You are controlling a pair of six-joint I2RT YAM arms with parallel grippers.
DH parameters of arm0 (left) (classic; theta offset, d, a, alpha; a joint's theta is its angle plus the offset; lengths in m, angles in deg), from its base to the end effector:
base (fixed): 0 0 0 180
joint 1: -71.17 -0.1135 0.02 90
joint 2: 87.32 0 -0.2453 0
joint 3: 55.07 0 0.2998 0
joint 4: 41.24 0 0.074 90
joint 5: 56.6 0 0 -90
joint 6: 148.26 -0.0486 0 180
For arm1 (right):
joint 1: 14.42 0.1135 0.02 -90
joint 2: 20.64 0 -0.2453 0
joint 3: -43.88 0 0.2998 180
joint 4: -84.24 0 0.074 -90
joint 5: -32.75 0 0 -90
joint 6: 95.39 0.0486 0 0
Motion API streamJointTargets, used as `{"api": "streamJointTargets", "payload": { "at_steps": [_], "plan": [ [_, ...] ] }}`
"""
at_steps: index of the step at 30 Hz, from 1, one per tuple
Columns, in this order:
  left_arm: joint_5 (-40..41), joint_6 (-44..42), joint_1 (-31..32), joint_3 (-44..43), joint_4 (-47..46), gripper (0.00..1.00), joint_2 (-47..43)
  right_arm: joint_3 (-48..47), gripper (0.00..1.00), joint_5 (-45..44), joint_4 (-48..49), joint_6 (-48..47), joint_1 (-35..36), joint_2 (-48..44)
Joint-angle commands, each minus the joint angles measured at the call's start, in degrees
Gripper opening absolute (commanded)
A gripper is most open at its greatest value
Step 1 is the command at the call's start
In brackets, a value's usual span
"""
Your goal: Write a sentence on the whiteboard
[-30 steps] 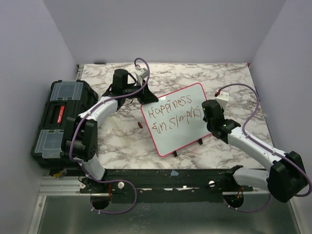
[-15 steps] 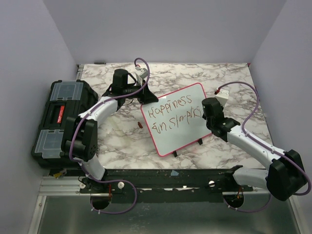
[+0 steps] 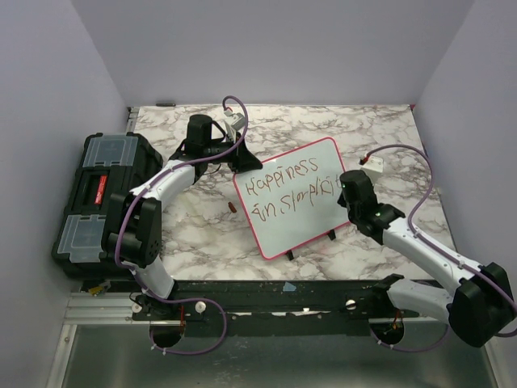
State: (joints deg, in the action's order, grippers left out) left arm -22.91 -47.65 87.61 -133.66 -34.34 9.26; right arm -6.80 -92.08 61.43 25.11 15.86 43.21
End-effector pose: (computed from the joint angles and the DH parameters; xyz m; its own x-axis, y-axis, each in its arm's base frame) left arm 0.3960 -0.1590 0.2221 -0.5590 0.0584 -0.8271 0.7915 0.3349 -0.5112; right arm 0.2696 0.1253 0.1985 -0.4446 0.2228 -0.8676 0.2448 0.9619 0.1216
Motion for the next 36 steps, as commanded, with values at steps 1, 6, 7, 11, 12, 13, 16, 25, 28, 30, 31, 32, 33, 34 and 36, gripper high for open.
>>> {"api": "streamJointTargets", "payload": {
  "at_steps": [1,6,7,11,12,13,16,25,28,30,31,32,33,34,36],
  "plan": [
    [-1.09,-3.23,-0.36,-0.37,-5.1,0.0,-0.99,2.41,0.01,4.96,-5.41,2.2,-0.05,-1.17],
    [-1.16,-3.17,-0.36,-0.26,-5.11,0.0,-1.08,2.72,0.0,6.97,-8.35,3.44,-0.05,-1.91],
    [-1.14,-3.14,-0.36,-0.24,-5.12,0.0,-1.09,2.83,0.01,7.66,-8.71,3.44,-0.07,-1.89],
    [-1.15,-3.14,-0.36,-0.27,-5.25,0.0,-1.17,3.58,0.01,11.59,-9.27,4.94,-0.05,-2.24],
    [-1.17,-3.14,-0.36,-0.28,-5.22,0.0,-1.15,3.79,0.01,12.81,-9.06,5.09,-0.05,-2.42],
    [-1.14,-3.14,-0.36,-0.29,-5.2,0.0,-1.16,3.83,0.01,13.5,-9.04,5.42,-0.06,-2.42],
    [-1.12,-3.1,-0.36,-0.22,-5.2,0.0,-1.13,3.51,0.01,15.12,-9.29,5.8,-0.04,-2.48],
    [-1.17,-3.14,-0.37,-0.37,-5.16,0.0,-1.02,-0.78,0.01,16.16,-6.99,3.93,0.0,-6.73],
    [-0.98,-3.18,-0.36,-0.23,-5.05,0.0,-1.02,-4.97,0.01,12.59,-8.3,2.48,0.01,-10.6],
    [-0.9,-3.31,-0.41,-0.36,-5.05,0.0,-0.93,-8.07,0.01,10.56,-8.74,1.15,-0.03,-14.01],
    [-0.8,-3.32,-0.36,-0.33,-4.94,0.0,-0.89,-9.31,0.01,9.71,-8.34,0.51,-0.01,-15.61],
    [-0.73,-3.32,-0.36,-0.35,-4.94,0.0,-0.86,-10.27,0.01,8.74,-7.83,-0.12,0.03,-17.6],
    [-0.6,-3.38,-0.36,-0.36,-4.85,0.0,-0.86,-10.83,0.01,8.11,-7.28,-0.67,0.04,-19.02],
    [-0.43,-3.4,-0.36,-0.36,-4.77,0.0,-0.83,-11.45,0.01,7.48,-6.8,-1.13,0.0,-20.42],
    [-0.35,-3.47,-0.36,-0.37,-4.67,0.0,-0.75,-12.08,0.01,6.67,-6.6,-1.66,-0.03,-21.77]
  ]
}}
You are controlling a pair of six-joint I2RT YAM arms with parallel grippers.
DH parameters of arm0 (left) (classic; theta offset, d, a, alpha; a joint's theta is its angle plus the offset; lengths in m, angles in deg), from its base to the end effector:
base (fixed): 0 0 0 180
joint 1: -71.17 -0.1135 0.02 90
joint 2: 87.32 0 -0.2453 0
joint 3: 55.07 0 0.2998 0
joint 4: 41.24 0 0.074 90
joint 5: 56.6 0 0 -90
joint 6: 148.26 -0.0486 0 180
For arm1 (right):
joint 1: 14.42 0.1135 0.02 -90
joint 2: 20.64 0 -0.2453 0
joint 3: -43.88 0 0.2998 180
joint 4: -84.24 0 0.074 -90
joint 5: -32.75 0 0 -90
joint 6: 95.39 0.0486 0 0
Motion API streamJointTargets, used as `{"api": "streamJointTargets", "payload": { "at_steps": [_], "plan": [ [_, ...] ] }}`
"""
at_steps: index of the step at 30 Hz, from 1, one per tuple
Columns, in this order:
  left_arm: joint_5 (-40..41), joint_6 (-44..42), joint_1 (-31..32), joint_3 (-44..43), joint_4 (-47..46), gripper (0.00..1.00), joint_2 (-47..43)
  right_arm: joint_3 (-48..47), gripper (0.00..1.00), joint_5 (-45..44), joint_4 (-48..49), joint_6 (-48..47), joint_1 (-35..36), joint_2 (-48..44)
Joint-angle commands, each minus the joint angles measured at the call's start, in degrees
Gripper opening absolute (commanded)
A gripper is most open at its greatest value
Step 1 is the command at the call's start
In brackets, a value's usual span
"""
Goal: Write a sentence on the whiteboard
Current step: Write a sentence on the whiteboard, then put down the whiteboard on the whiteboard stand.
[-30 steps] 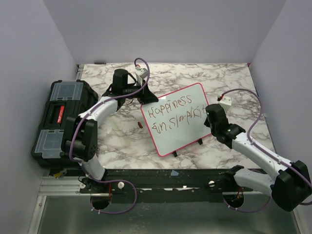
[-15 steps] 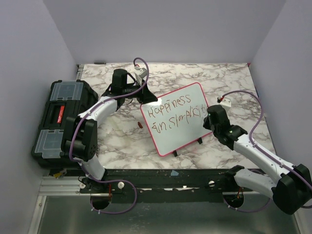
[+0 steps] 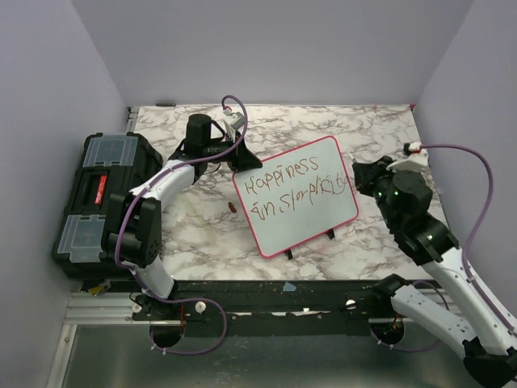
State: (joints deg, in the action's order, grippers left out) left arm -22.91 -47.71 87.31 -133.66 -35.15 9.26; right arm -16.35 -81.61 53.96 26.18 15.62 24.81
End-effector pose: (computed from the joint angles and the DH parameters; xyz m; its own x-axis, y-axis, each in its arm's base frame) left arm 0.3974 -0.1571 0.2234 -0.5471 0.0526 -0.8354 0.7972 0.3370 -0.5009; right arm 0.2280 0.1087 0.3332 -0.2557 0.4031 -0.8787 0.0257 0.9115 0.4106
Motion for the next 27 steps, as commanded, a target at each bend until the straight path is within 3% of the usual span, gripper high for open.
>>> {"api": "streamJointTargets", "payload": {
  "at_steps": [1,11,27],
  "plan": [
    [-0.33,-3.38,-0.06,-0.37,-3.82,0.0,-0.69,-2.62,0.01,-3.92,0.9,-3.02,0.19,-3.64],
    [1.19,-3.43,0.03,0.35,-3.25,0.0,-0.34,1.87,0.01,-3.28,-0.33,-1.69,0.27,-6.08],
    [1.67,-3.78,-0.06,1.22,-3.86,0.22,-1.14,3.1,0.01,-4.72,-0.43,-1.28,0.24,-4.92]
  ]
}}
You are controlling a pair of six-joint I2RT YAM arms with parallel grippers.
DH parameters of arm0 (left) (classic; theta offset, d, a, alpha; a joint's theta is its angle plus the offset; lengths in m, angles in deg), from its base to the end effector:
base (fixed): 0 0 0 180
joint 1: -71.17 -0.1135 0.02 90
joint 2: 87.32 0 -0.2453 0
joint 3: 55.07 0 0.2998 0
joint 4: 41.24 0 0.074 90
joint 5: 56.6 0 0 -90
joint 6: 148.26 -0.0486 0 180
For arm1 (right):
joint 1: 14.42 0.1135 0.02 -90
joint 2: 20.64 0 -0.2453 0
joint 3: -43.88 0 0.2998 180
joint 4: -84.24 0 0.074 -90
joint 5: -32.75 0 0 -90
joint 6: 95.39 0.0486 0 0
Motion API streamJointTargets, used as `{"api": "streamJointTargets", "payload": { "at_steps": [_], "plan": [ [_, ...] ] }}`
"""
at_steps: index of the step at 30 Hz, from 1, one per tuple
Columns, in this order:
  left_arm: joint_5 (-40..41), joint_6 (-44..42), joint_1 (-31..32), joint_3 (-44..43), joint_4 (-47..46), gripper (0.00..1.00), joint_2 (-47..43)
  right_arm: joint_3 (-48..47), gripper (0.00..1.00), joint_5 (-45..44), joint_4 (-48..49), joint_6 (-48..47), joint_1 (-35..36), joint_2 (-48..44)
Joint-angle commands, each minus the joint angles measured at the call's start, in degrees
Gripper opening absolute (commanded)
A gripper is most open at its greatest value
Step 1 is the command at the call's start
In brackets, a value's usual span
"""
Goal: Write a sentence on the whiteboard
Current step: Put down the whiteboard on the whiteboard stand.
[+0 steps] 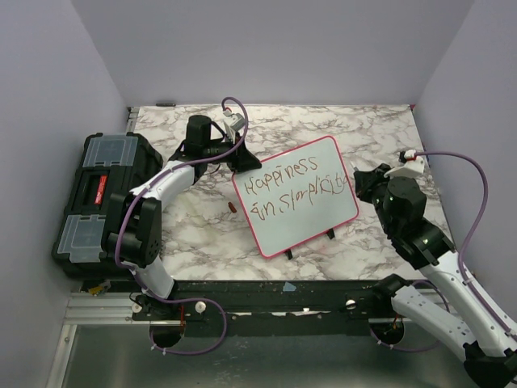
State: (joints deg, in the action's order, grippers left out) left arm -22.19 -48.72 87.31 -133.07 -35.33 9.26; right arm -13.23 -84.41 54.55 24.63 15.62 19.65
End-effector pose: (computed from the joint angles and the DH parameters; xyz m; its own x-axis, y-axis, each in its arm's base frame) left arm 0.3967 -0.1566 0.2196 -0.5383 0.0583 -0.8408 0.8001 0.3486 -0.4881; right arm 0.2138 0.0980 0.3328 -0.1971 0.4003 -0.8950 0.0444 0.9156 0.3997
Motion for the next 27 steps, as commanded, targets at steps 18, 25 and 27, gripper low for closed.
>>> {"api": "streamJointTargets", "payload": {
  "at_steps": [18,25,27],
  "plan": [
    [0.58,-2.77,-0.23,1.84,-4.82,0.35,-3.41,-0.93,0.01,-4.53,-2.96,-0.65,0.25,-0.26],
    [1.51,-2.69,-0.32,2.64,-5.78,0.51,-4.45,-0.85,0.01,-4.73,-3.12,-0.86,0.28,-0.12],
    [1.93,-2.55,-0.32,2.99,-6.27,0.56,-4.84,-0.63,0.01,-4.77,-3.12,-0.84,0.23,-0.18]
  ]
}}
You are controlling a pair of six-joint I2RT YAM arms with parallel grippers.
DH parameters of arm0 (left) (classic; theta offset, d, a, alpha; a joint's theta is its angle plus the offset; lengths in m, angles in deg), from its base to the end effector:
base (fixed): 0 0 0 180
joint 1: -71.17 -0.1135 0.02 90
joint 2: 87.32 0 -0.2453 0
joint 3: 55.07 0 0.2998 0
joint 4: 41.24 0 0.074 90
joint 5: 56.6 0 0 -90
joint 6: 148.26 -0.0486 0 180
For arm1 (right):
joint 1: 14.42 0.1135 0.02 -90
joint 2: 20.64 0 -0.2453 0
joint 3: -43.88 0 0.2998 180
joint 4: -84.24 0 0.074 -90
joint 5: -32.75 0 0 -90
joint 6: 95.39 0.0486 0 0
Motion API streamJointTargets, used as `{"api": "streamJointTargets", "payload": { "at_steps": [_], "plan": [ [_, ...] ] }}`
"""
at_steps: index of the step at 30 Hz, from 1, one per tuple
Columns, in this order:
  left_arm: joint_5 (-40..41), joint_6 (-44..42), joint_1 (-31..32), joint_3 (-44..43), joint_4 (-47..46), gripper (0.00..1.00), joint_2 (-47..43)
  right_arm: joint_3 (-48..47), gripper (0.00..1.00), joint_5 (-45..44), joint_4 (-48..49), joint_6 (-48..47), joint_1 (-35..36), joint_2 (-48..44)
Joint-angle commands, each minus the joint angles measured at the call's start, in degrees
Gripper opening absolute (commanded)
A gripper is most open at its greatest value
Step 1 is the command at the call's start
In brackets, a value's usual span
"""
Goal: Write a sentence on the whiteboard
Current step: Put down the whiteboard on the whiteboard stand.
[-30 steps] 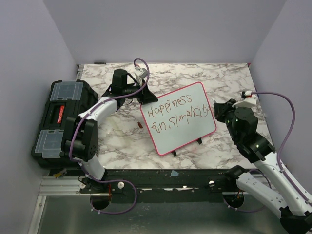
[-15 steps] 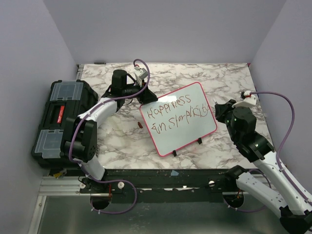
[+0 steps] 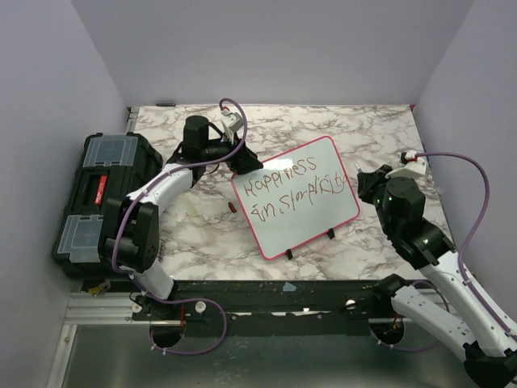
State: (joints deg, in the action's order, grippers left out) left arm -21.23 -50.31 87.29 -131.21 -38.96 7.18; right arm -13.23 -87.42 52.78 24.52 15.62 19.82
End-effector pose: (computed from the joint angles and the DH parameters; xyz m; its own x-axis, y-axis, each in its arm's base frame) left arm 0.3919 -0.1545 0.2276 -0.4590 0.0493 -0.8871 0.8384 0.3545 -0.4141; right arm 0.2137 0.0954 0.3289 -0.1979 0.3836 -0.9021 0.0998 0.9234 0.3707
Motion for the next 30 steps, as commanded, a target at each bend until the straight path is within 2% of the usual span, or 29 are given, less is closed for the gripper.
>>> {"api": "streamJointTargets", "payload": {
  "at_steps": [1,10,12,19,22,25,30],
  "plan": [
    [1.19,-0.99,-0.28,1.35,-2.86,0.58,-2.98,-0.64,0.01,-1.76,-1.35,-0.75,0.22,-0.37],
    [6.2,-0.58,-0.39,4.45,-5.36,0.8,-7.95,-1.72,0.01,-0.66,-2.34,-1.07,0.28,-0.36],
    [8.27,-0.31,-0.56,4.78,-5.33,0.98,-9.01,-2.41,0.01,0.25,-3.01,-0.97,0.19,-0.29],
    [20.77,2.15,-0.83,8.33,-5.41,0.98,-16.15,-3.15,0.01,4.93,-3.9,0.07,0.24,0.22],
    [32.5,4.42,-0.83,9.55,-2.78,0.98,-20.77,-3.23,0.01,6.27,-3.64,0.45,0.27,0.68],
    [46.92,7.63,-0.83,10.25,3.77,0.98,-24.97,-2.9,0.01,7.13,-2.89,0.64,0.24,0.19],
    [62.55,13.84,-0.82,10.69,17.34,0.96,-29.16,-2.8,0.01,7.96,-2.75,0.7,0.28,0.05]
  ]
}}
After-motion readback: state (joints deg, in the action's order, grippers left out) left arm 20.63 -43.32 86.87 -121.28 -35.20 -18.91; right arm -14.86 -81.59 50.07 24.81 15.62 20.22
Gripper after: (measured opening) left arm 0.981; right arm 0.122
